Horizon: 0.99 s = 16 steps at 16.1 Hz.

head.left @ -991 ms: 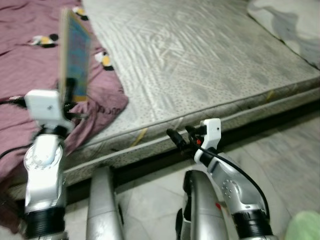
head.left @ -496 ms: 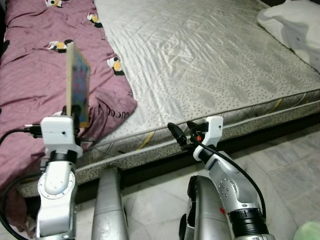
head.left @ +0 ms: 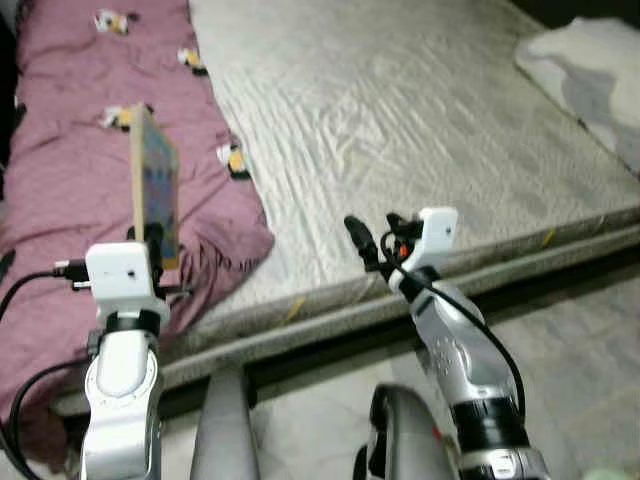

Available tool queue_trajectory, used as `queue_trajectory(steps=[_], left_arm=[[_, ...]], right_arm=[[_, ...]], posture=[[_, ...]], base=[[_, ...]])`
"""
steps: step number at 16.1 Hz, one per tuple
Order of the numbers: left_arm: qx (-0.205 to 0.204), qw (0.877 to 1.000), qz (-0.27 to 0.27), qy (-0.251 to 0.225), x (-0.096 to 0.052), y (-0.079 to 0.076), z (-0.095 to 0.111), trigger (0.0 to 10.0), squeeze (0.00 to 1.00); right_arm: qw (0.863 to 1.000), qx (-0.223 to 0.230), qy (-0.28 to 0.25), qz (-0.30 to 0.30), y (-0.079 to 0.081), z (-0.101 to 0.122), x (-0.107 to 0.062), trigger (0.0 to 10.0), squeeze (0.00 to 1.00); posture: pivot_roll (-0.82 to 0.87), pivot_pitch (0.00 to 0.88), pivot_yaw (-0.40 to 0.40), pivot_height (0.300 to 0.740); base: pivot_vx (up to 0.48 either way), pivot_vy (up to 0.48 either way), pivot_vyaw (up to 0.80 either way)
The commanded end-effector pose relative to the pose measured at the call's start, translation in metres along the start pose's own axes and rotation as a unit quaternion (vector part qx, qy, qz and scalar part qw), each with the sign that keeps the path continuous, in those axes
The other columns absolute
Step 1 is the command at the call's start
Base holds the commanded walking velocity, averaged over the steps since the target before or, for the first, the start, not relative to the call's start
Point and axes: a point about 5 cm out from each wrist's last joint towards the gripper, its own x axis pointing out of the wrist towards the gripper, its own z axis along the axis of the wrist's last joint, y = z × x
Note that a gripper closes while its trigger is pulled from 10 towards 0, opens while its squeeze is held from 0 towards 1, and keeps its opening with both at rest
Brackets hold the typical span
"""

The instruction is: Clean up the room

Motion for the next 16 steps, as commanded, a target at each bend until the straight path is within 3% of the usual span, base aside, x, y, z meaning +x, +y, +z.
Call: queue_trajectory(steps=[1,6,16], left_arm=[[-0.017,1.000,0.018,-0.012,0.001,0.001,0.009,10.0,0.00],[-0.041,0.999,0.004,0.022,0.002,-0.013,-0.005,10.0,0.00],[-0.048,0.998,-0.002,0.041,0.009,-0.022,-0.020,10.0,0.00]], right_arm=[[1.000,-0.014,-0.014,-0.019,-0.007,0.006,0.002,10.0,0.00],[0.999,-0.018,-0.022,-0.028,-0.006,0.006,0.007,10.0,0.00],[0.998,-0.047,-0.018,-0.027,-0.012,0.004,0.004,10.0,0.00]], posture=[[0.07,0.033,-0.017,0.695],[0.05,0.000,-0.011,0.740],[0.01,0.004,-0.029,0.740]], base=[[0.000,0.000,0.00],[0.000,0.000,0.00],[0.000,0.000,0.00]])
